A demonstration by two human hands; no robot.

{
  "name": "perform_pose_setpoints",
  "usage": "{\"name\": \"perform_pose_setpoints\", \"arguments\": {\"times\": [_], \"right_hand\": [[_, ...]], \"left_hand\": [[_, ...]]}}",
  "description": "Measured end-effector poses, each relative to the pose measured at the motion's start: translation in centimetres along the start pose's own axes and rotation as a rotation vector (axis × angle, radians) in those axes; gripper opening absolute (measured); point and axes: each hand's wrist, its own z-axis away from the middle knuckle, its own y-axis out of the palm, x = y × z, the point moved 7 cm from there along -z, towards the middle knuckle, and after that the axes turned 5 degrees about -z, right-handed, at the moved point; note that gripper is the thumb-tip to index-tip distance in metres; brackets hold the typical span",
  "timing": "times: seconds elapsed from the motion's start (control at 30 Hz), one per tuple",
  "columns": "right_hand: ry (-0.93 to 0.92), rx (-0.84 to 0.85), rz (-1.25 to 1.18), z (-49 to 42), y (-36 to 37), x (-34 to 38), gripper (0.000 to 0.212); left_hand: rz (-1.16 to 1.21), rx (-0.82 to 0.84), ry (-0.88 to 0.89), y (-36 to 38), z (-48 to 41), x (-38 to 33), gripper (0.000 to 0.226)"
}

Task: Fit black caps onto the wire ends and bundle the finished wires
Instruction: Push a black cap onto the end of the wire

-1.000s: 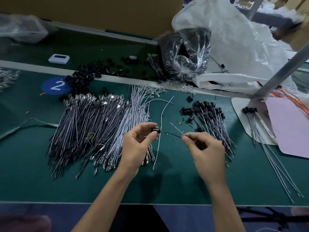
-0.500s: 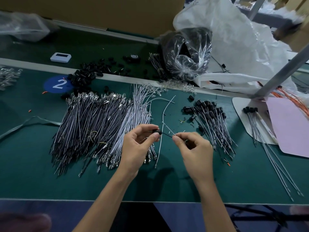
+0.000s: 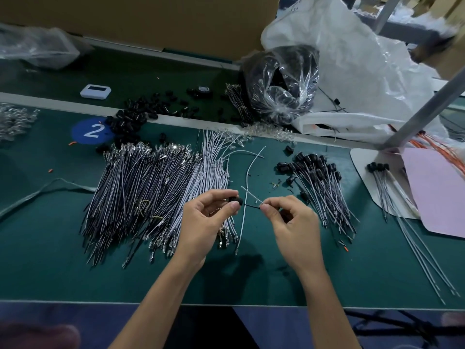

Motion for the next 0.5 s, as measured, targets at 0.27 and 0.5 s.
{"name": "perform_pose_setpoints", "arguments": {"times": [0.27,0.5], "right_hand": [[-0.014,0.017,-0.033,-0.1,0.8,0.8,0.019],[0.115,0.001,-0.264,0.0,1.2,0.5,0.010]], "left_hand": [[0.054,0.019,-0.016,1.6,0.2,-0.3,0.029],[0.405,-0.100,-0.146,2.0,0.6,0.3,0.023]]}}
